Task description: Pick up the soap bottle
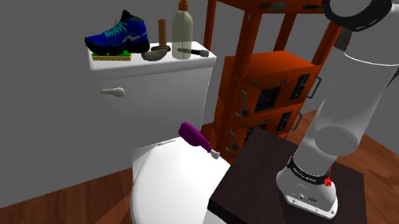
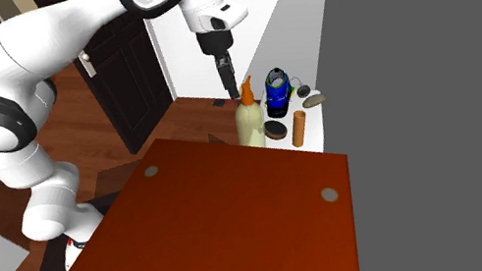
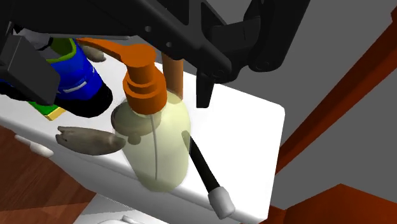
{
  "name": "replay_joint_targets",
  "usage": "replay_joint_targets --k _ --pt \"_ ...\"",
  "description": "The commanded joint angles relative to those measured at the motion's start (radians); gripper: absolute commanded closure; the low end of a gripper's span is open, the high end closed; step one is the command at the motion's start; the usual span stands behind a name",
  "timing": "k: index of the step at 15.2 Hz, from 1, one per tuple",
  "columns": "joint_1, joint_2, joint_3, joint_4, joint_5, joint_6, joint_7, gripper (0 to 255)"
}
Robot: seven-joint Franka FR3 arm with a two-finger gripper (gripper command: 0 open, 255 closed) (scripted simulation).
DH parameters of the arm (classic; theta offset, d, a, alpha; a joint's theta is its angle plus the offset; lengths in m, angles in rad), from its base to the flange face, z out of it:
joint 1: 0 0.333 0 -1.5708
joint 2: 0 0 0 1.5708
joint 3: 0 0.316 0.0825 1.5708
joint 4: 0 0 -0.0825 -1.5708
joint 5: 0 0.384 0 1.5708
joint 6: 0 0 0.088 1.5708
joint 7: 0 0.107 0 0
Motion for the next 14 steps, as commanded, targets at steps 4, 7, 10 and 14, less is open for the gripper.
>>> replay_joint_targets --k 4,7,10,14 --pt "-0.003 0.055 -0.003 0.042 -0.007 0.014 -0.004 0" --pt "-0.002 0.025 -0.002 -0.042 -0.009 0.069 -0.002 0" --pt "-0.001 0.012 -0.002 -0.083 -0.01 0.096 -0.001 0" --pt "-0.001 0.01 -0.002 -0.085 -0.01 0.097 -0.001 255"
